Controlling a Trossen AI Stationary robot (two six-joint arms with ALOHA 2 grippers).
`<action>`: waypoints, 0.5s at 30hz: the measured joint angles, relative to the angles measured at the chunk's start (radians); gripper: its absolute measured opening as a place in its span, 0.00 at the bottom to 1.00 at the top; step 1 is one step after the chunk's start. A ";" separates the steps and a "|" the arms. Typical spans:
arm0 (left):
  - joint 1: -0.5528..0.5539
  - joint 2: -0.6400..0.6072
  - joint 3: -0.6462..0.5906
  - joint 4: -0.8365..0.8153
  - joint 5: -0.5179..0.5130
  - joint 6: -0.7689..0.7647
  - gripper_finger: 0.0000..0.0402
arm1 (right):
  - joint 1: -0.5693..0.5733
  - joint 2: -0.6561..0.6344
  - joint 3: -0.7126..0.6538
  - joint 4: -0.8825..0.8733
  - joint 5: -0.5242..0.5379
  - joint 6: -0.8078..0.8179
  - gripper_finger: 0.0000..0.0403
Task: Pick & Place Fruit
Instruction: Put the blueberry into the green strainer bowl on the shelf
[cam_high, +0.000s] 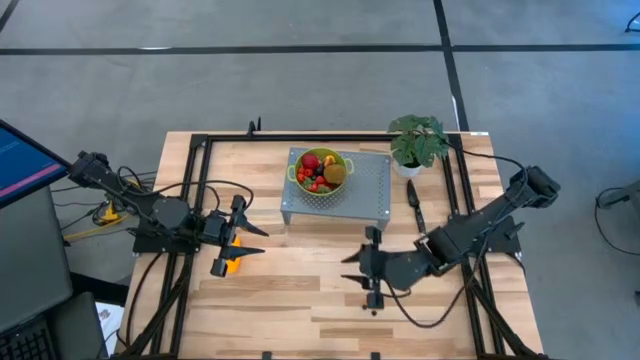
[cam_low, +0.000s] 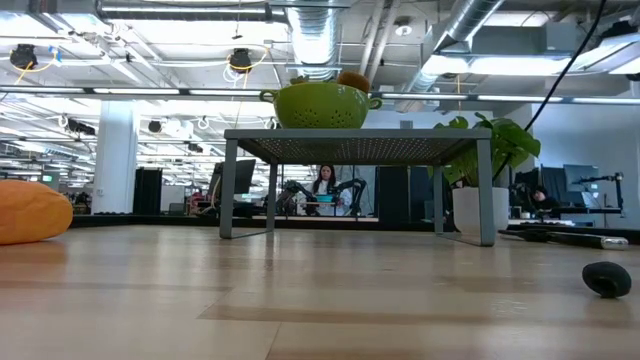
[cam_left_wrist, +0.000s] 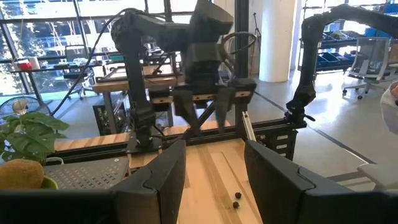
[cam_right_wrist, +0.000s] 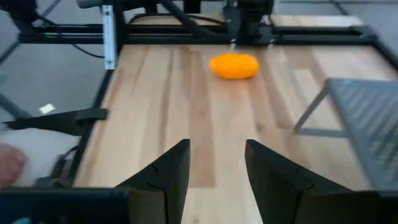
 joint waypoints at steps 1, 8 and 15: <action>0.000 0.000 0.000 0.000 0.000 0.000 0.39 | 0.013 0.000 0.000 -0.004 0.000 0.023 0.37; 0.000 0.000 0.000 0.000 -0.001 0.000 0.39 | 0.088 0.000 0.000 -0.074 0.000 0.187 0.37; 0.000 0.000 0.000 0.000 -0.005 0.000 0.39 | 0.147 0.050 -0.004 -0.114 0.001 0.324 0.37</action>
